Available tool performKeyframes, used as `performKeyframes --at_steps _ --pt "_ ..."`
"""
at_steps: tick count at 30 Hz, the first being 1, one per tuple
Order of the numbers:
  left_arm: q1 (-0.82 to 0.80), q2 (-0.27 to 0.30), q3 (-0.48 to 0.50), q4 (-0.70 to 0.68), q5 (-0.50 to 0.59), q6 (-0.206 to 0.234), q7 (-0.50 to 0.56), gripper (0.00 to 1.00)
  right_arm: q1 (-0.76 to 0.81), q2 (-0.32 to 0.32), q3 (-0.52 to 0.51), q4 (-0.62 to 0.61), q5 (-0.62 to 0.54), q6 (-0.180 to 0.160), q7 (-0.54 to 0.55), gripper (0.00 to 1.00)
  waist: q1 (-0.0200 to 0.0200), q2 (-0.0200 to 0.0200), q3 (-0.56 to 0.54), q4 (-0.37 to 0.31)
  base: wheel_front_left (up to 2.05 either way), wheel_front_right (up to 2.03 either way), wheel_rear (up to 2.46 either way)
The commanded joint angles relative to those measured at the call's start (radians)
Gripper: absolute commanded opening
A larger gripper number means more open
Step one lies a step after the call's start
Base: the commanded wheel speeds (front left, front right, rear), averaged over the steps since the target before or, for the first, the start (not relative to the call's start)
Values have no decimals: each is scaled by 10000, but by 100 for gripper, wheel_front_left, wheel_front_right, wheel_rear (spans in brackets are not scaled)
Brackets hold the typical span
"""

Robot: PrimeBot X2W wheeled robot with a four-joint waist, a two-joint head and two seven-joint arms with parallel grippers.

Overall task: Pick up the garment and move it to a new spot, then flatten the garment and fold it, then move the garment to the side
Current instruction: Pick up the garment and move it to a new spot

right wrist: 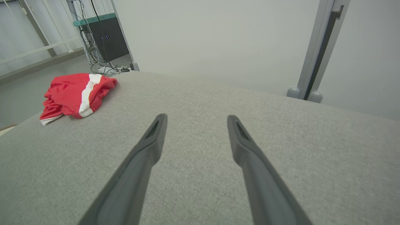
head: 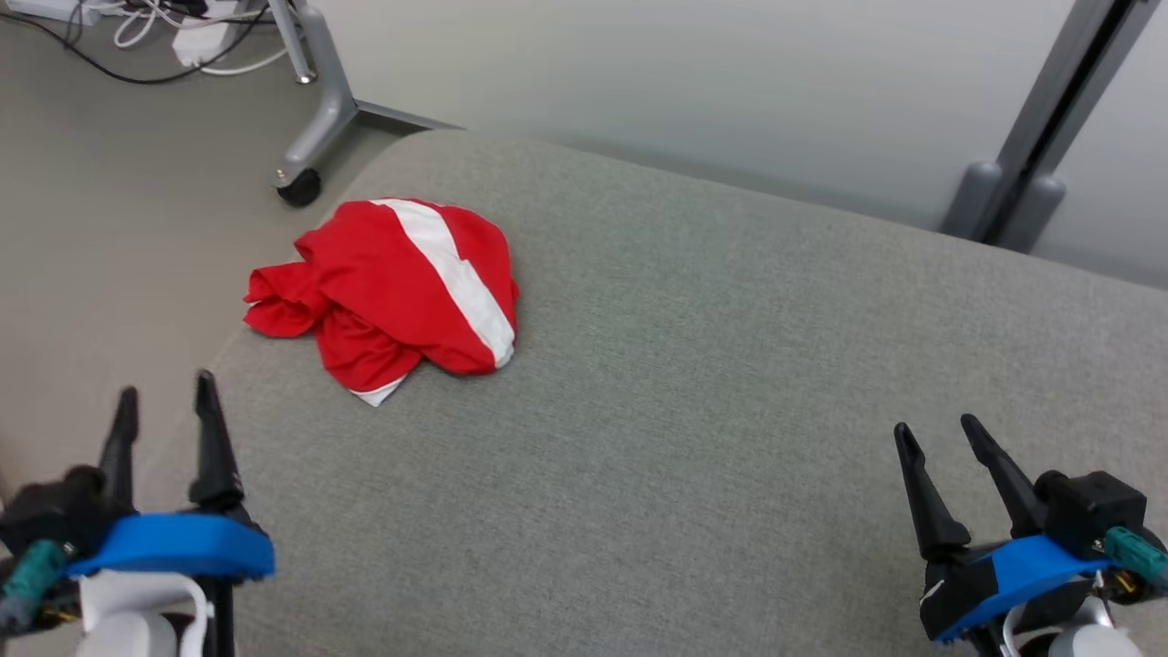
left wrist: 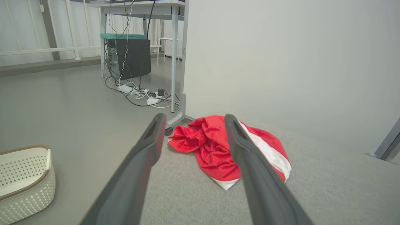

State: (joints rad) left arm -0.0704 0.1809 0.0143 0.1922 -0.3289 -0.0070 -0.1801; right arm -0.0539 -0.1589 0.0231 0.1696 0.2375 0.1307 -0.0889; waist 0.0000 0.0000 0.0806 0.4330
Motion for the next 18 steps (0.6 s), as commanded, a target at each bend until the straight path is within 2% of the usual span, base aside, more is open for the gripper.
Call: performKeyframes --at_steps 1,9,13,18 --pt "-481 94 198 -45 -214 103 255 100 -232 -86 -5 -160 -53 2 75 100 0 0 207 -106 0 0 0" --pt "-2854 1228 1199 828 -1242 272 2396 100 -1299 -299 392 -1098 -302 2 448 100 0 0 2118 -1600 0 0 0" --pt "-3712 1890 1572 1633 -1522 521 3451 100 -1775 -417 685 -1495 -371 2 537 100 0 0 3144 -2390 0 0 0" --pt "-4174 2353 2029 2509 -1968 957 4723 100 -2225 -498 879 -1681 -349 2 367 100 0 0 4026 -3300 0 0 0"
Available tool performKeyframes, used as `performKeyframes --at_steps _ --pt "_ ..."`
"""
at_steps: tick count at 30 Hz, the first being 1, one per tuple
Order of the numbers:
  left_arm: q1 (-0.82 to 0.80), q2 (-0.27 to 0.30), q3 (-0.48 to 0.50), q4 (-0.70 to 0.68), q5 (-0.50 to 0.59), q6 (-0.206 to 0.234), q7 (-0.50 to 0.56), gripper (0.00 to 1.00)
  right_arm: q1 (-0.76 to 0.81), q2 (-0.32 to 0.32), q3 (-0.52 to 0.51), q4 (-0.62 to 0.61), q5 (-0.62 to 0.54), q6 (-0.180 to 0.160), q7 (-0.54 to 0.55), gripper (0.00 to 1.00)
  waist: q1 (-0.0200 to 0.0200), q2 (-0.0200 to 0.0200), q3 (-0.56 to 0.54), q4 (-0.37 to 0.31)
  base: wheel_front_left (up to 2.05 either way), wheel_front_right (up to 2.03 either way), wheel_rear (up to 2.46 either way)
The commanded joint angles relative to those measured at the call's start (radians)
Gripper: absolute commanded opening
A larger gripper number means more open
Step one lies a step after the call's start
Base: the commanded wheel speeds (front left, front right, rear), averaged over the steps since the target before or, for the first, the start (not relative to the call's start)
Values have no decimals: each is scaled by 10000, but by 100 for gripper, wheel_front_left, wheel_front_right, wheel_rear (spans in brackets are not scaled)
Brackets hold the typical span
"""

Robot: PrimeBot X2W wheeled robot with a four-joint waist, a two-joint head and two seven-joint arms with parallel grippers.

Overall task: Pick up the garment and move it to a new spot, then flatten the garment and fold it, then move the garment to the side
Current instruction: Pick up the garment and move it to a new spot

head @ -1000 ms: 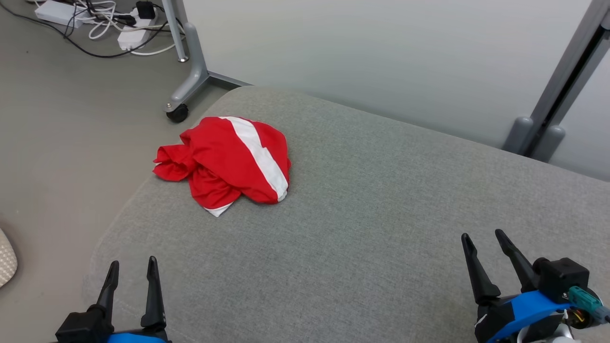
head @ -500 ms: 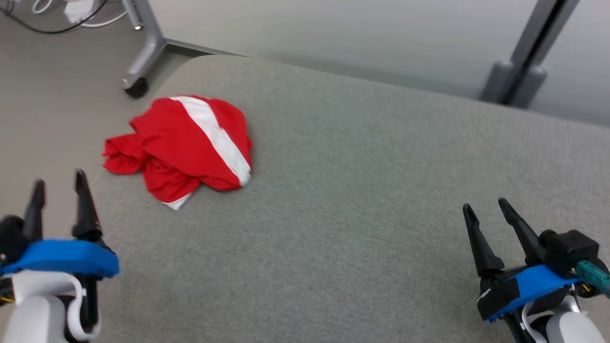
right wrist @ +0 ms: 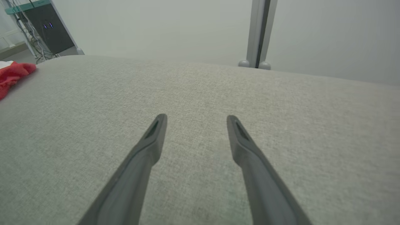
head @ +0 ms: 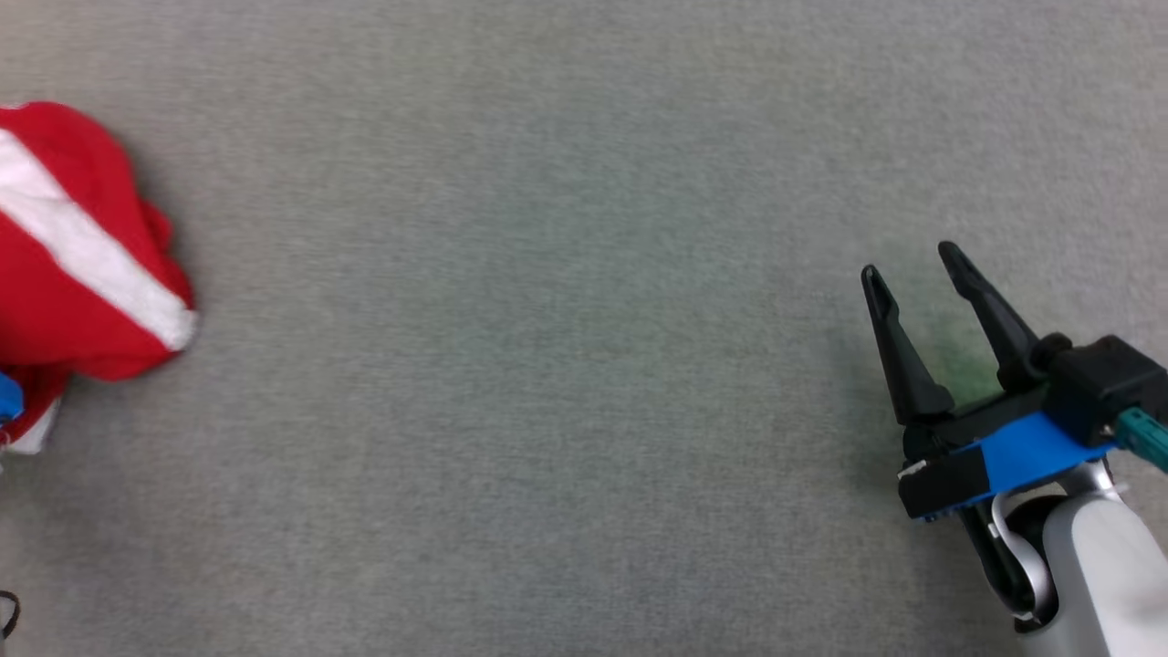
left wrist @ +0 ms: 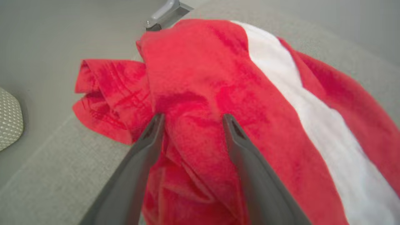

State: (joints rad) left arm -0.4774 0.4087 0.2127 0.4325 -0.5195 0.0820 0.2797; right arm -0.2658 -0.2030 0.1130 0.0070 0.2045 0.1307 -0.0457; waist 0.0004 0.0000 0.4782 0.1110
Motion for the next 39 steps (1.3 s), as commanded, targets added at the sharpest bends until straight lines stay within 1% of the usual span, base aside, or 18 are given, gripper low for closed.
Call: performKeyframes --at_steps 1,4,7,8,9,10,12,15,19,22,27,31,35,39 --pt "-102 156 143 282 -185 120 424 100 -174 -56 16 -78 -16 2 -110 100 -4 0 170 -254 0 0 0" --pt "-65 -19 371 700 -878 73 1410 100 -254 -94 -18 -140 -35 2 -219 100 -4 0 395 -687 0 0 0" --pt "310 -101 386 894 -1184 92 2141 100 -215 -57 -52 -106 -1 2 -322 100 -4 0 409 -1025 0 0 0" --pt "428 -96 378 879 -1244 57 2310 50 -155 -35 -89 -89 14 2 -357 100 -4 0 374 -1092 0 0 0" --pt "516 -75 392 818 -1300 -6 2369 27 -81 -1 -142 -51 41 2 -399 100 -4 0 302 -1151 0 0 0" --pt "556 -38 413 719 -1353 -102 2381 0 -4 32 -183 -6 67 2 -445 100 -4 0 210 -1192 0 0 0" --pt "608 92 431 423 -1441 -331 2374 0 120 82 -251 121 82 2 -511 100 -4 0 -36 -1240 0 0 0" --pt "536 645 461 -203 -1134 -574 1876 0 286 197 -336 311 171 2 -650 100 -4 0 -570 -1281 0 0 0" --pt "286 987 135 -1034 -754 -953 1486 0 490 318 -381 563 231 2 -771 100 -4 0 -1487 -1356 0 0 0" --pt "101 1246 -114 -1840 -571 -1155 1617 0 659 420 -356 705 288 2 -823 100 -4 0 -2248 -1491 0 0 0" --pt "-219 1396 -685 -3430 -529 -1485 2008 0 990 519 -358 836 409 2 -826 100 -4 0 -3183 -1857 0 0 0" --pt "-381 1278 -1312 -4593 -696 -1727 2356 0 1227 621 -423 814 469 2 -815 100 -4 0 -3592 -2296 0 0 0" --pt "-434 860 -2118 -5508 -888 -1844 2618 0 1460 700 -567 700 433 2 -741 100 -4 0 -3720 -2757 0 0 0" --pt "-386 224 -3200 -5999 -1018 -1945 2784 0 1549 770 -690 543 417 2 -702 100 -4 0 -3635 -3198 0 0 0"
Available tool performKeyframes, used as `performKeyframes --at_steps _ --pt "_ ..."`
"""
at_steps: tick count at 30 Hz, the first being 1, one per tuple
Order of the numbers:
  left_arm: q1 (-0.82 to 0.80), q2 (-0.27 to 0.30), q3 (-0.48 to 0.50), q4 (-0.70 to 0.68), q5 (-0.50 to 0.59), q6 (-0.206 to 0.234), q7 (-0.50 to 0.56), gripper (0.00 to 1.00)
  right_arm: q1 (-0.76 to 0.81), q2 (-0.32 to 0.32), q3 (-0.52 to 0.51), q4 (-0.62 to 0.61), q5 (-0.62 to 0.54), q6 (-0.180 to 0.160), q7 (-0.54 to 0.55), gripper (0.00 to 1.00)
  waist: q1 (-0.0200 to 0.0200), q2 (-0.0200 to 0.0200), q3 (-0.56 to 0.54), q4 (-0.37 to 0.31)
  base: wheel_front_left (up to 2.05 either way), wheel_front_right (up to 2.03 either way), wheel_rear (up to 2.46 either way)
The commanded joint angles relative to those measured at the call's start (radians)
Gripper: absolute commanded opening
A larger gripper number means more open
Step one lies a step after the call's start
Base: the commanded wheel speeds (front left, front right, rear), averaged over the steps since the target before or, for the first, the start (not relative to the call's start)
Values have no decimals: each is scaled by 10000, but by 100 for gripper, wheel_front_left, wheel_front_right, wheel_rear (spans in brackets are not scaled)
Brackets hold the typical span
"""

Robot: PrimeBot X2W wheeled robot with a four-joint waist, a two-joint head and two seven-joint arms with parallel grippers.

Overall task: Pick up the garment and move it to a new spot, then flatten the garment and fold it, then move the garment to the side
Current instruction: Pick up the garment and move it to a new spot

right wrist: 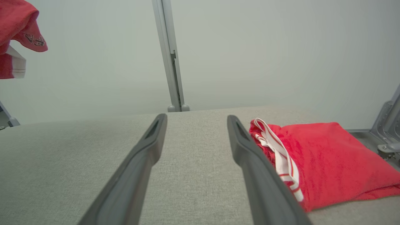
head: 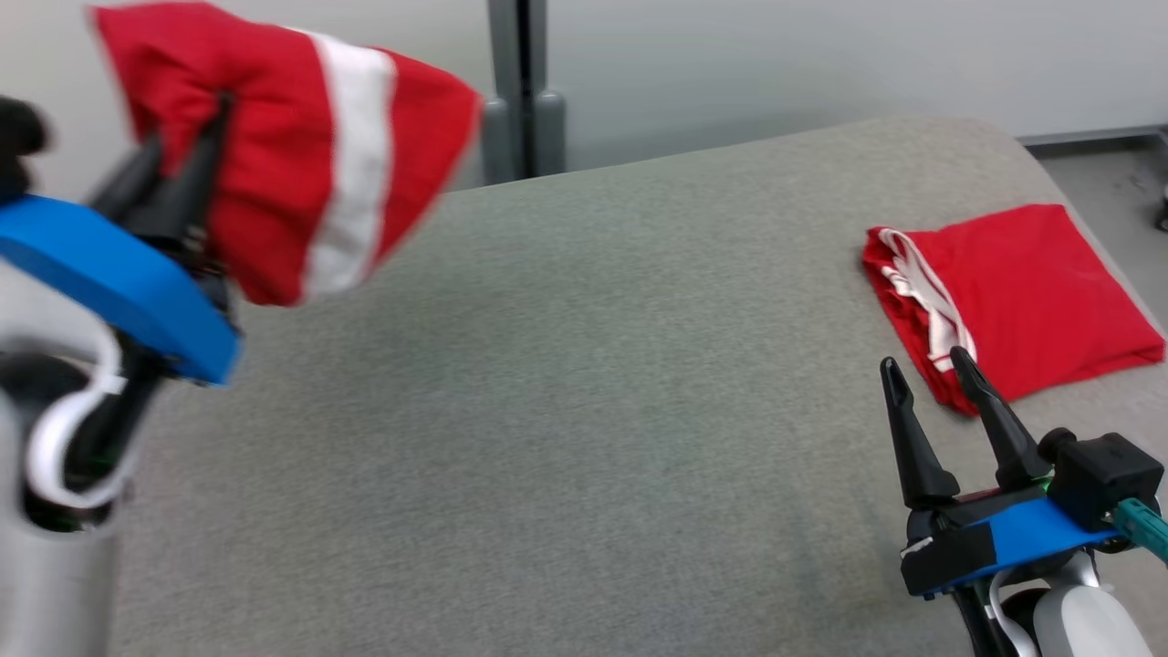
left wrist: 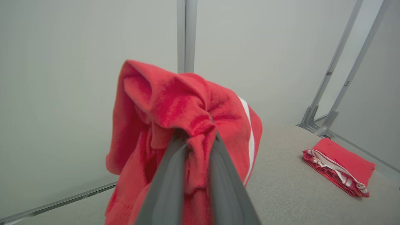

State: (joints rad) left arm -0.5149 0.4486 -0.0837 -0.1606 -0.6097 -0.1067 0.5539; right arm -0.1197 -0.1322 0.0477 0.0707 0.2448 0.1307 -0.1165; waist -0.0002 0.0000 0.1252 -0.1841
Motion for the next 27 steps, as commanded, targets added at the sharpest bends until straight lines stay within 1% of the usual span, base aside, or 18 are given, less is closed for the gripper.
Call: performKeyframes --at_steps 1,4,6,7,8,12,14,15,16,17,18,19,21,24,27 --pt "48 -322 -509 -106 -133 -79 39 0 86 106 -11 -125 8 2 31 100 2 0 -56 -379 0 0 0" --pt "208 -724 -1362 130 -192 -147 46 0 13 179 38 -185 48 2 34 100 2 0 145 -705 0 0 0" --pt "225 -707 -1949 466 89 -179 -13 0 -126 222 162 -154 94 2 -16 100 2 0 313 -949 0 0 0" --pt "199 -604 -2393 640 279 -197 -64 0 -190 242 204 -134 126 2 -52 100 2 0 405 -1061 0 0 0" --pt "162 -382 -2859 861 546 -231 -151 0 -259 257 274 -111 151 2 -82 100 2 0 506 -1189 0 0 0" --pt "-53 429 -4702 1916 1022 -251 -692 0 -487 324 429 83 188 2 -239 100 2 0 834 -1630 0 0 0" --pt "-143 717 -5356 2533 1124 -228 -1177 0 -578 364 488 210 212 2 -326 100 2 0 943 -1786 0 0 0" --pt "-184 775 -5595 2874 1126 -229 -1437 0 -599 373 493 265 225 2 -379 100 2 0 973 -1826 0 0 0" --pt "-184 775 -5595 2874 1126 -229 -1437 0 -599 373 493 265 225 2 -379 100 2 0 973 -1826 0 0 0" --pt "-292 846 -5970 3522 1263 -231 -1917 36 -591 393 473 376 240 2 -433 100 2 0 985 -1859 0 0 0" --pt "-325 787 -5999 3826 1292 -231 -2206 100 -586 397 448 418 235 2 -454 100 2 0 976 -1848 0 0 0" --pt "-325 787 -5999 3826 1292 -231 -2206 100 -586 397 448 418 235 2 -454 100 2 0 976 -1848 0 0 0" --pt "-268 533 -5961 4383 1275 -165 -2771 100 -517 380 362 492 208 2 -489 100 2 0 908 -1760 0 0 0" --pt "9 111 -5732 4861 1116 129 -3743 100 -434 317 238 532 161 2 -457 100 2 0 722 -1488 0 0 0" --pt "468 -370 -5381 4877 783 369 -4949 100 -327 219 165 495 126 2 -362 100 2 0 453 -1110 0 0 0"
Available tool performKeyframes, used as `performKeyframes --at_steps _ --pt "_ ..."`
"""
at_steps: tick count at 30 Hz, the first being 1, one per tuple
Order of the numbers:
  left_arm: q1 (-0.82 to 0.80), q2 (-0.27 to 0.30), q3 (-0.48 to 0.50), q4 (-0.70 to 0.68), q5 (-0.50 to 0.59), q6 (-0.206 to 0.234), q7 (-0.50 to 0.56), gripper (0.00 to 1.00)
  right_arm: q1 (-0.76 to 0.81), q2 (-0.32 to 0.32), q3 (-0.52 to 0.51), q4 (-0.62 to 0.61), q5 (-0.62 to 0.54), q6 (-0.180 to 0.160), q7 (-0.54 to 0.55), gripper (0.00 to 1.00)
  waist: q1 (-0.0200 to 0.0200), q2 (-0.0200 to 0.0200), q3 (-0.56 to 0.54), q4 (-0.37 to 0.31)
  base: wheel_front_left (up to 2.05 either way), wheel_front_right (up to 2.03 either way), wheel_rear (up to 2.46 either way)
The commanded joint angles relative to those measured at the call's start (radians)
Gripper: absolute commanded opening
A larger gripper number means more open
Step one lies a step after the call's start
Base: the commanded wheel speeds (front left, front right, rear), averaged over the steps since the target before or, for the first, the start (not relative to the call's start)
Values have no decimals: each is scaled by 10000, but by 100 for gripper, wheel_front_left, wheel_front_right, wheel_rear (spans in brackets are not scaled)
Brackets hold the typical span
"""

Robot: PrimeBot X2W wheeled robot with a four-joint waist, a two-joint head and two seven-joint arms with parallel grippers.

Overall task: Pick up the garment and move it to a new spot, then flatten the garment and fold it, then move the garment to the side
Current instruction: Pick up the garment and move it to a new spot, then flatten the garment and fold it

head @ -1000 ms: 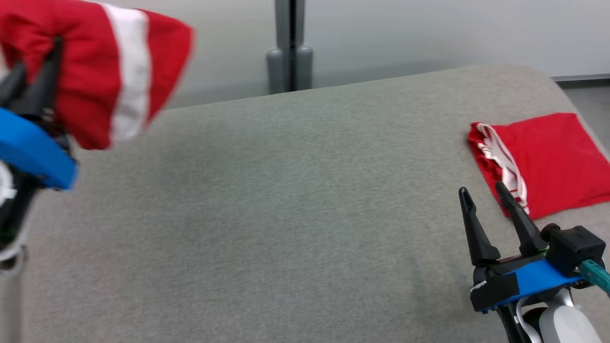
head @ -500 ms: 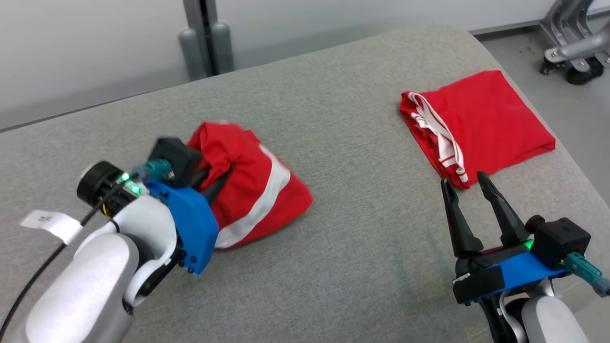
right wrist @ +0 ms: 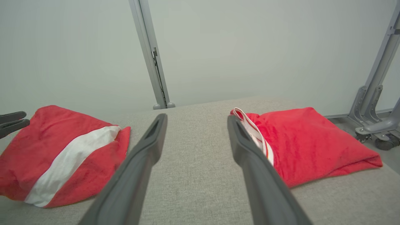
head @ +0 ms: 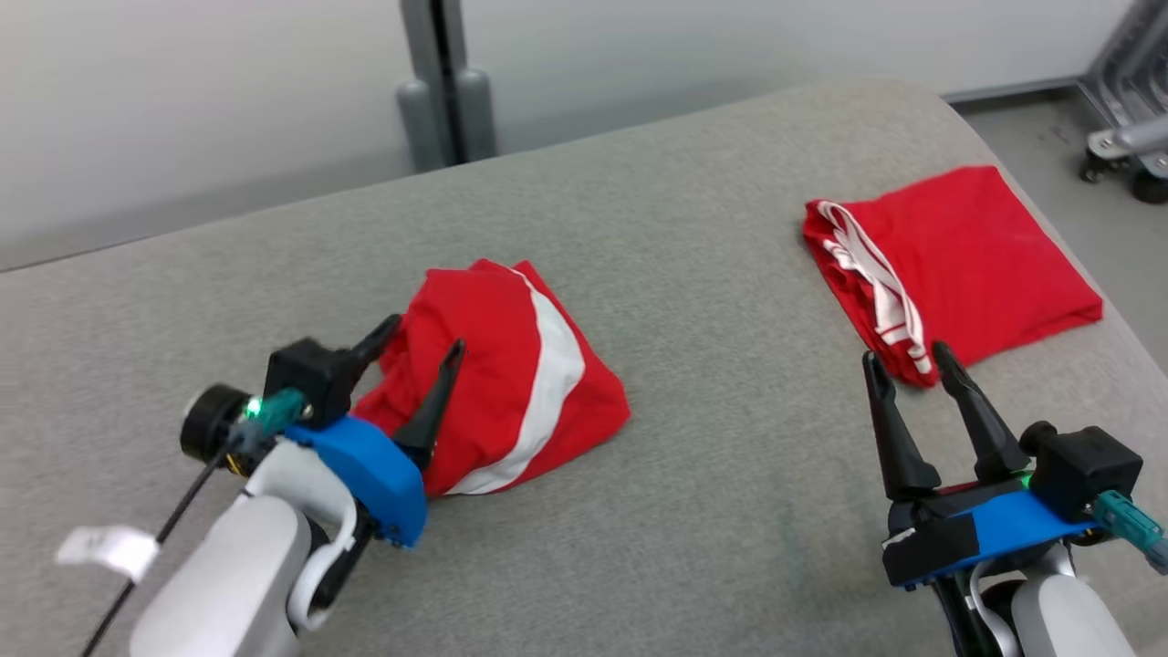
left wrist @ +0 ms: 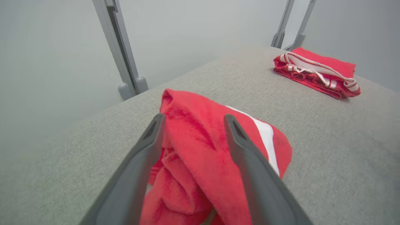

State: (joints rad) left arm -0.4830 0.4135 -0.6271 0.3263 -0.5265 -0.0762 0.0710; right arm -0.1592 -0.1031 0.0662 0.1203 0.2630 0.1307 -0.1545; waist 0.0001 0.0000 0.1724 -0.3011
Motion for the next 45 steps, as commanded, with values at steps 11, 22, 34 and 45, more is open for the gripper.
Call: performKeyframes --at_steps 11,22,34,45 --pt "2494 -599 1600 -367 -565 1221 -3282 100 786 -308 -276 -244 -44 2 525 100 -1 0 -978 1782 0 0 0" --pt "4824 -1123 3853 -1291 460 1568 -3369 100 1394 -158 -390 -299 -7 2 815 100 -1 0 -1607 2643 0 0 0" --pt "5112 -1587 4446 -1098 1190 1036 -3372 100 1609 -15 -407 -368 -16 2 877 100 -1 0 -1650 2565 0 0 0" --pt "4611 -1896 4206 -834 1498 589 -3305 100 1426 38 -314 -404 -49 2 857 100 -1 0 -1368 2411 0 0 0"
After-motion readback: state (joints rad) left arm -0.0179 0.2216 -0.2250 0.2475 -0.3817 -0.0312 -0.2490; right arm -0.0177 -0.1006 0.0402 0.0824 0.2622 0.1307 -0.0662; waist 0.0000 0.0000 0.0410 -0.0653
